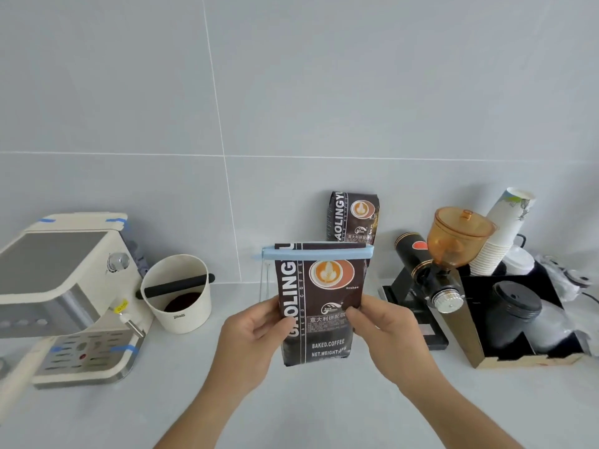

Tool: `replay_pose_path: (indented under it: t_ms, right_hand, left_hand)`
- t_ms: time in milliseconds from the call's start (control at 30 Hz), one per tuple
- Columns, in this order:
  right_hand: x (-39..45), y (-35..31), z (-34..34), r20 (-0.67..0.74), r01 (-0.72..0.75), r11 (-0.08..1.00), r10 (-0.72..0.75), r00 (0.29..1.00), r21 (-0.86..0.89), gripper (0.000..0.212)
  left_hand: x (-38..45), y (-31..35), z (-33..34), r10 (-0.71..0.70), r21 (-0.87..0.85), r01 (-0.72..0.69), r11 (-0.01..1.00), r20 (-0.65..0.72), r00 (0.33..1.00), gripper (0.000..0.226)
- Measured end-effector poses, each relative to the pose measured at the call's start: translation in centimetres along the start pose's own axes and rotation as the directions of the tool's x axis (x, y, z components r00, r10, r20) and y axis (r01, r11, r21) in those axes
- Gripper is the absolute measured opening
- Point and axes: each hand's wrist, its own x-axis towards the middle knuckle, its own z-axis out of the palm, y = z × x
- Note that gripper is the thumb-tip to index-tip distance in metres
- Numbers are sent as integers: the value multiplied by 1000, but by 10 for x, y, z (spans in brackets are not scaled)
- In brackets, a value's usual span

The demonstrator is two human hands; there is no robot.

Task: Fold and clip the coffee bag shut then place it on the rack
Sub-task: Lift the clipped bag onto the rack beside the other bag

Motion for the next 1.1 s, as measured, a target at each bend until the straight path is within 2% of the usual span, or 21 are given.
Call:
replay_pose_path:
  t_ms: [167,400,533,733,1100]
  right_hand:
    - [32,-21,-4,-48,77,997,-76,996,23,24]
    - [72,-49,-5,-61,161,986,-159,985,38,32]
    - [93,-51,0,-46,139,988,-136,990,72,27]
    - [119,-50,11,-28,67,987,-63,998,146,36]
    - [176,-21,34,-12,-88,984,91,996,155,23]
  left_hand:
    - [33,30,-5,100,23,-100,995,11,995,33]
    - [72,56,-10,166,38,-166,985,-3,986,35]
    - [90,57,-12,176,52,-174,983,-32,984,36]
    - [116,47,-13,140,57,-136,989,-71,988,30]
    - [171,10,-16,40,65,-31,997,-136,990,31]
